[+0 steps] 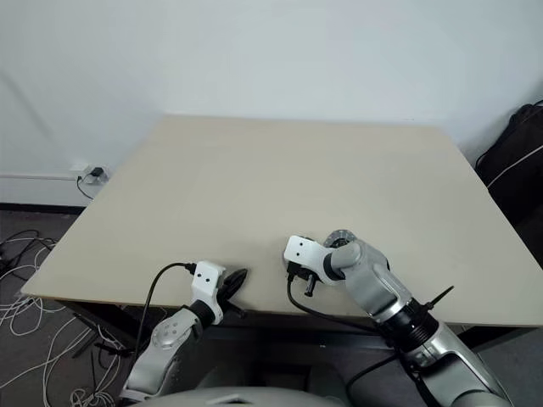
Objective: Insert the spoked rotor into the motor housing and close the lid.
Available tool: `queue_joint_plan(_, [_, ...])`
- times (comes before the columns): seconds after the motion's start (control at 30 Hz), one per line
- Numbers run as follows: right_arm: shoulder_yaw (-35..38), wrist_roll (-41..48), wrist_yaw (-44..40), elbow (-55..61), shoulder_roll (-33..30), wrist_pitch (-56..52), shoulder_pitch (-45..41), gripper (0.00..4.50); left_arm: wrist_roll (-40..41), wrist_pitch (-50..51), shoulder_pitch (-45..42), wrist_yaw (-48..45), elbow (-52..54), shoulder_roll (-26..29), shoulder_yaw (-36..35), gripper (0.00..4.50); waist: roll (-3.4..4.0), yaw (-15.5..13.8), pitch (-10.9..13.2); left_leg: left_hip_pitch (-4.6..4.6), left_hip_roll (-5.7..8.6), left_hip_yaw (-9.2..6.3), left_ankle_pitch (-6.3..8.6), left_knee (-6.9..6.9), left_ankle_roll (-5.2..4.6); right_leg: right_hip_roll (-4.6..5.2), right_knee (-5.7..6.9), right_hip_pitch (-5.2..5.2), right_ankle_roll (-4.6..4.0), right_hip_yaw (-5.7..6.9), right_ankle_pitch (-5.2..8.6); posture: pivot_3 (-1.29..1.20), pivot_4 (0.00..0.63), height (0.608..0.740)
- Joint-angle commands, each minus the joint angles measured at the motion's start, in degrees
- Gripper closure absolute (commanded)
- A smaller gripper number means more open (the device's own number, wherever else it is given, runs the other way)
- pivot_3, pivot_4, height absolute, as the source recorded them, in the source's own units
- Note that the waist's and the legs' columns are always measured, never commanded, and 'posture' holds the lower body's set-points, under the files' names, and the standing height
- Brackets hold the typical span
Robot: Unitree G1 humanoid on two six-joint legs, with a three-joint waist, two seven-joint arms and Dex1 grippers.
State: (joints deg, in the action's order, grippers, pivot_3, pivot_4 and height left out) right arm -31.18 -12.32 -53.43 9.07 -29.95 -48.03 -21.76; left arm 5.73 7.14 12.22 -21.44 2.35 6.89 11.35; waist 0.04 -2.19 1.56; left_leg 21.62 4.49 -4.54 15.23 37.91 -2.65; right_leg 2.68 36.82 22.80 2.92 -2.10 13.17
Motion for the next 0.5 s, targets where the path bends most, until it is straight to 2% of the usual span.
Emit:
queue_joint_plan(0.03, [2.1,0.6,2.3,-0.5,0.8,0.7,-2.3,4.41,0.3,-1.2,-0.5,-0.2,1.3,-0.3,0.1,4.50,0.00,0.1,0.0,0.00,0.00,0.00,0.00,0.00,0.00,-0.01,0.00,0.00,0.00,0.00,0.00,0.00,0.000,0.740])
queue_joint_plan(0.07, [2.2,0.9,2.6,-0.6,0.9,1.1,-2.4,4.41,0.3,-1.2,-0.5,-0.2,1.3,-0.3,0.2,4.50,0.00,0.1,0.0,0.00,0.00,0.00,0.00,0.01,0.00,-0.01,0.00,0.00,0.02,0.00,-0.01,0.00,0.000,0.740])
queue_joint_plan(0.37, [2.8,3.8,4.1,2.0,2.1,1.7,-2.9,1.46,0.5,-1.3,-0.6,-0.4,1.0,-0.1,-0.1,4.50,0.02,0.2,0.0,0.00,-0.01,0.00,0.00,-0.02,0.01,-0.02,0.00,0.02,0.01,-0.01,-0.02,0.00,0.000,0.740])
queue_joint_plan(0.5, [7.2,10.5,3.2,6.5,4.9,5.3,-1.1,1.46,0.5,-1.2,-0.6,-0.5,1.0,0.1,-0.1,4.50,0.02,0.2,0.0,0.00,-0.01,0.00,0.00,-0.03,0.01,-0.02,0.00,0.02,0.01,-0.01,-0.02,0.00,0.000,0.740])
